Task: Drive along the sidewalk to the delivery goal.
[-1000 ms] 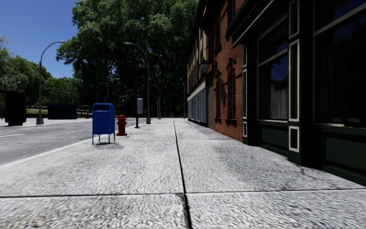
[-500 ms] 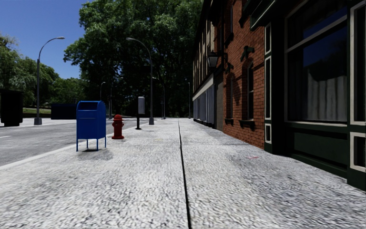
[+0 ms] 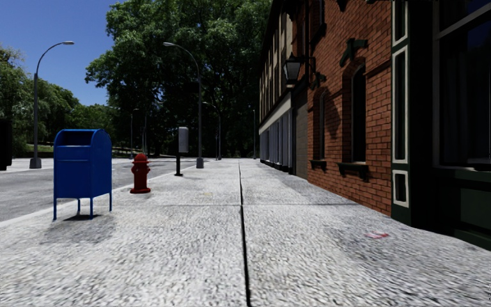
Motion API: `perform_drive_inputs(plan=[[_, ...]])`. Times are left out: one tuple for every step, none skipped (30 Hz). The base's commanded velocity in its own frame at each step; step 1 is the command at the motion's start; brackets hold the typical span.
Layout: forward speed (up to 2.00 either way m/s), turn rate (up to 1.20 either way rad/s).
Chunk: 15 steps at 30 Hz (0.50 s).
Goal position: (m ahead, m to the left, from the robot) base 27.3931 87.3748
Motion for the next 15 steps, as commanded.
perform_drive_inputs(plan=[[2.0,0.0],[2.0,0.0],[2.0,0.0],[2.0,0.0],[2.0,0.0],[2.0,0.0],[2.0,0.0],[2.0,0.0],[2.0,0.0],[2.0,0.0],[2.0,0.0],[2.0,0.0],[2.0,0.0],[2.0,0.0],[2.0,0.0]])
